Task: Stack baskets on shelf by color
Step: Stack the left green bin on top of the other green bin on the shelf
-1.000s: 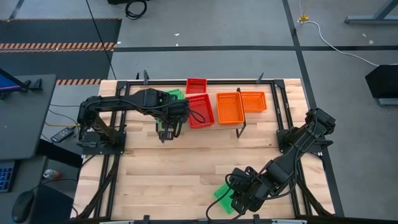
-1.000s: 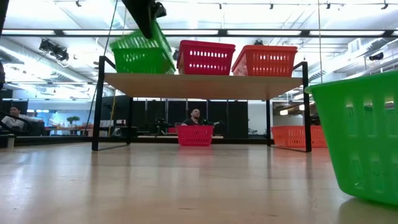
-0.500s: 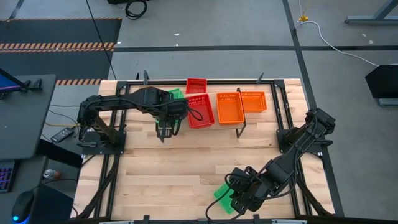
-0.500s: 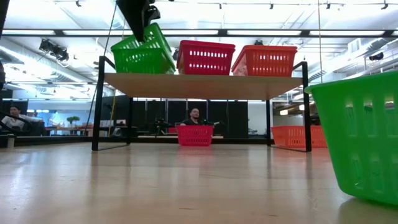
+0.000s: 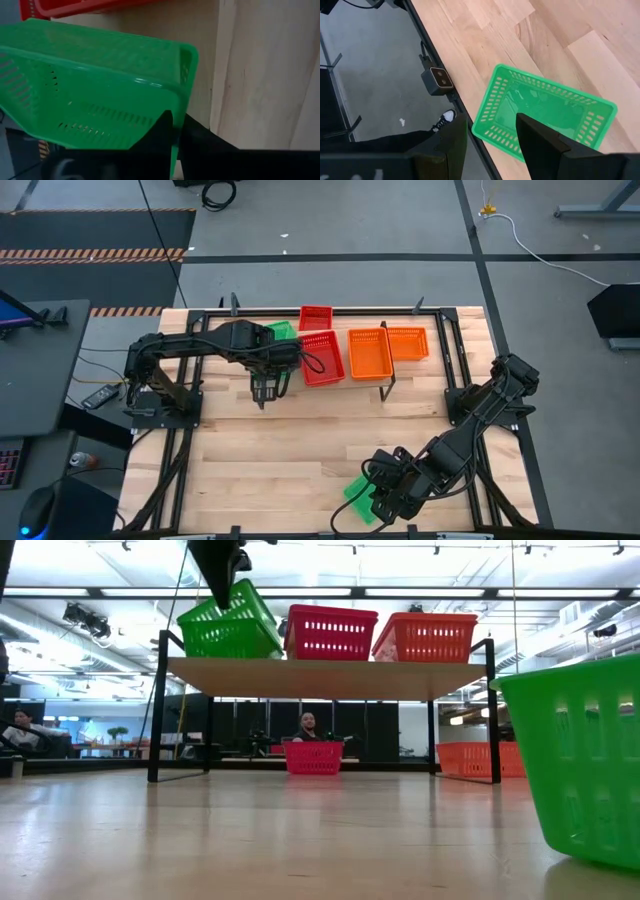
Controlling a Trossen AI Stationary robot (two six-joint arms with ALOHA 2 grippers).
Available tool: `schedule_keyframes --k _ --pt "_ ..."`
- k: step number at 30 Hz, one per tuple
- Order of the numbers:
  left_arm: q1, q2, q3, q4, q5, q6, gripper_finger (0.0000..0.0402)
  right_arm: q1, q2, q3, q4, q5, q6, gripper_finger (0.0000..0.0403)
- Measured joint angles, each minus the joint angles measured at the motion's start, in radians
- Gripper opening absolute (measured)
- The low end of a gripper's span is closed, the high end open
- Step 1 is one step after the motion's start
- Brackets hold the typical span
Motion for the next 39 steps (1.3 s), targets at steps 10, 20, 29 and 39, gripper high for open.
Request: schedule_keyframes --k 10,20,29,39 --pt "-0.055 0.000 0.015 -0.051 -0.084 -0.052 0.0013 0.000 0.000 0.000 -0.005 0.000 -0.018 0.0174" --pt "-0.061 0.004 0.069 -0.049 -0.099 -0.050 0.0012 0.000 0.000 0.000 -0.008 0.000 -0.053 0.0174" --pt "-0.003 0.079 0.070 -0.046 -0.032 -0.049 0.0025 0.006 0.000 0.000 -0.013 -0.011 -0.051 0.0174" --pt "0.011 0.092 0.069 -0.046 0.005 -0.080 0.0044 0.016 0.000 0.000 -0.024 -0.018 -0.034 0.0174"
